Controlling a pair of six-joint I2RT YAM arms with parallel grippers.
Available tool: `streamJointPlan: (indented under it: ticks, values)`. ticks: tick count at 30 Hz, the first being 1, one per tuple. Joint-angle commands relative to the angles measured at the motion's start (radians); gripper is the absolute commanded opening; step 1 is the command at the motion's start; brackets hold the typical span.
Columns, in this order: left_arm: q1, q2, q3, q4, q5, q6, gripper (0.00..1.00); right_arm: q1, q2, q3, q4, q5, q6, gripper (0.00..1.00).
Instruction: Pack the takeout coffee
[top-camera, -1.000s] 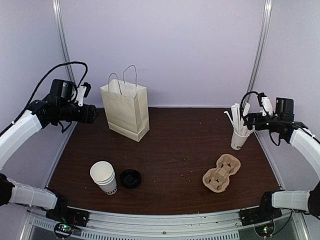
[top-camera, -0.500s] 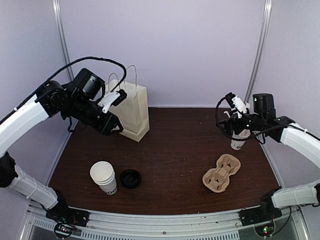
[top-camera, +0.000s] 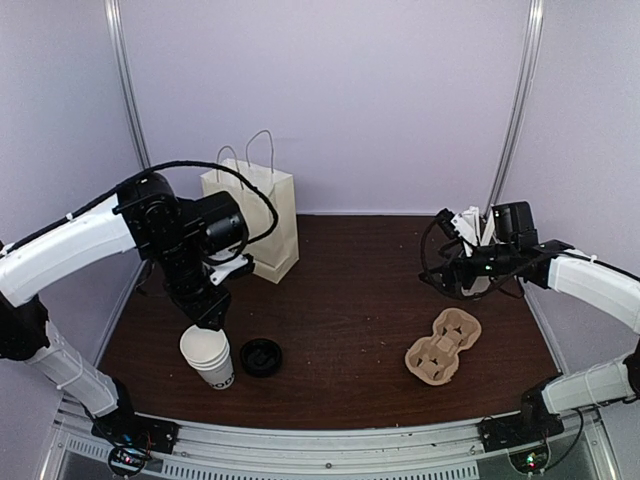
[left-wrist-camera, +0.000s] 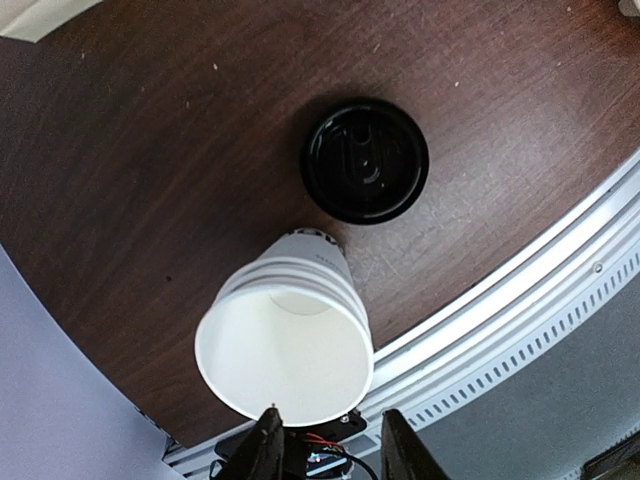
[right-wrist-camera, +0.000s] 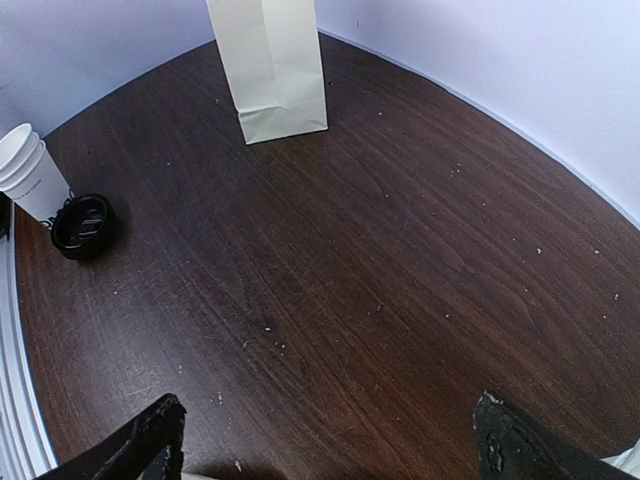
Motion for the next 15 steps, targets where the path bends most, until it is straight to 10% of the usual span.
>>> streamJointPlan:
  ticks: [1, 15]
  values:
    - [-0.005, -0.017, -0.072, -0.045, 0.044, -0.078, 0.35, -0.002, 0.001, -0.010, 0.010, -0.044, -0.044, 1.00]
    - [-0.073, 0.063, -0.145, 0.045, 0.034, -0.116, 0.32, 0.018, 0.005, -0.026, 0.012, -0.062, -0.069, 1.00]
